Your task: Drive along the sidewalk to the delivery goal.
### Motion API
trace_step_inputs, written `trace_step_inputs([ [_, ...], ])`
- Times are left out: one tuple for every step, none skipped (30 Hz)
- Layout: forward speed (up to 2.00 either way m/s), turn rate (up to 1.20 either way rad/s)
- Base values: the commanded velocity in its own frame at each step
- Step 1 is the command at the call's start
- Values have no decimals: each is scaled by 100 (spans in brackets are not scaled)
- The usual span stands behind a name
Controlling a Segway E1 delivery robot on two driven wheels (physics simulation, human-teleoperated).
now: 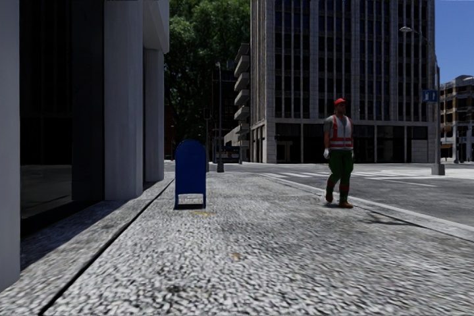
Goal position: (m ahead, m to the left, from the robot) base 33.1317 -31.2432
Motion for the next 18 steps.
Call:
trace_step_inputs([
  [174, 0],
  [174, 0],
  [174, 0],
  [174, 0],
  [174, 0],
  [174, 0],
  [174, 0],
  [174, 0],
  [174, 0],
  [174, 0],
  [177, 0],
  [178, 0],
  [179, 0],
  [179, 0],
  [179, 0],
  [179, -15],
  [179, -25],
  [179, -25],
])
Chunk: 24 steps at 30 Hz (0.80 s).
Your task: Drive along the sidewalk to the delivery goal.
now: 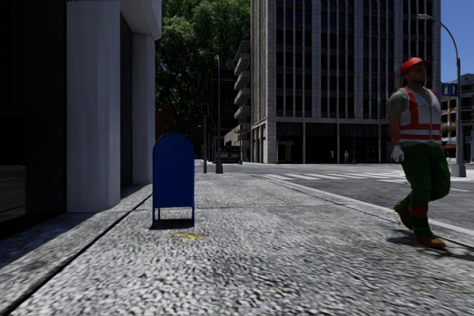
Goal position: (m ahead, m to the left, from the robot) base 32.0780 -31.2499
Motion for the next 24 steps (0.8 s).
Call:
trace_step_inputs([
  [179, -28],
  [179, -28],
  [179, -28],
  [179, -28],
  [179, -29],
  [179, -29],
  [179, -29],
  [179, -29],
  [179, -29],
  [179, -29],
  [179, -29],
  [179, -29],
  [179, -29],
  [179, -29],
  [179, -29],
  [179, -29],
  [179, -29],
  [179, -29],
  [179, -29],
  [179, -29],
  [179, -29],
  [179, -7],
  [179, 0],
  [179, 0],
])
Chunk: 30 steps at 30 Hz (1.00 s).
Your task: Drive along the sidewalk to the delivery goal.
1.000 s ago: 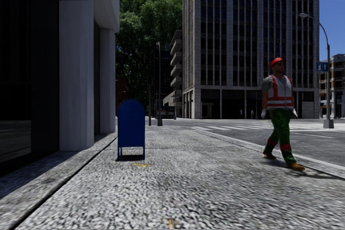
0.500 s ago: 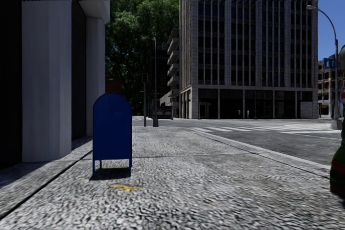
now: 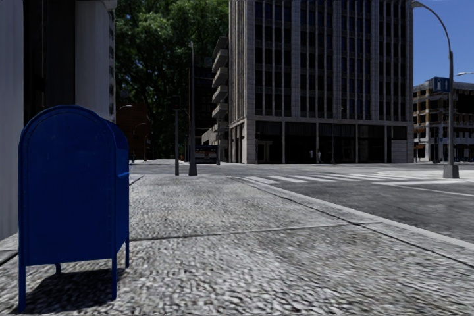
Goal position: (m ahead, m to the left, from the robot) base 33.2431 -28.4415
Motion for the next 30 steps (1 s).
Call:
trace_step_inputs([
  [179, 0],
  [179, 0],
  [179, 0],
  [179, 0],
  [179, 0],
  [179, 0],
  [178, 0],
  [178, 0],
  [178, 0],
  [178, 0],
  [178, 0],
  [178, 0],
  [178, 0],
  [178, 3],
  [178, 3],
  [178, 10],
  [178, 14],
  [178, 14],
  [178, 21],
  [178, 32],
  [178, 36],
  [178, 36],
  [178, 37],
  [178, 37],
  [178, 37],
  [178, 37],
  [178, 37],
  [178, 37],
  [178, 37],
  [178, 37],
])
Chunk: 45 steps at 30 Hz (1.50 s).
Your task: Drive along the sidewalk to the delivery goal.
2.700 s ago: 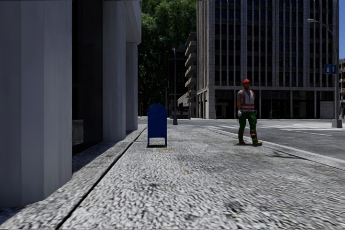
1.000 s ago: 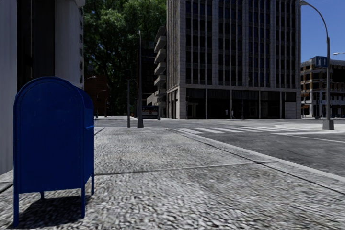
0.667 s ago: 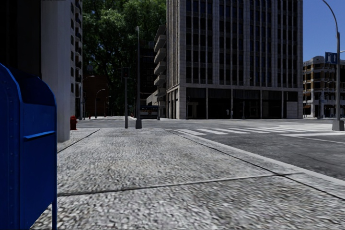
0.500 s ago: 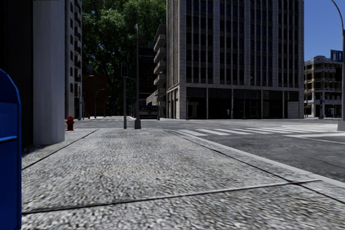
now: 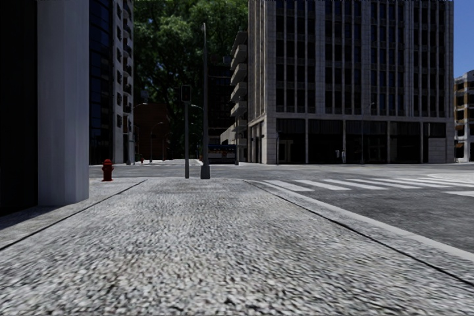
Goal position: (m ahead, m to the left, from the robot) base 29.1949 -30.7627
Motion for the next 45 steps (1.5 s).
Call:
trace_step_inputs([
  [178, 37],
  [178, 37],
  [178, 37],
  [178, 37],
  [178, 36],
  [178, 2],
  [178, 2],
  [178, 0],
  [178, 0],
  [178, 0],
  [178, 0],
  [178, 0],
  [178, 0],
  [178, 0],
  [178, 0],
  [178, 0],
  [178, 0],
  [178, 0],
  [178, 0],
  [178, 0],
  [178, 0],
  [178, 0],
  [178, 0],
  [178, 0],
  [178, 0],
  [178, 0],
  [178, 0],
  [178, 0],
  [178, 0],
  [178, 0],
  [179, 0],
  [179, 0],
  [179, 0],
  [179, 0],
  [179, 0],
  [179, 0],
  [178, 0],
  [178, 0],
  [178, 0],
  [177, 0],
  [175, 0],
  [174, 0],
  [174, 0],
  [174, -1],
  [174, -4],
])
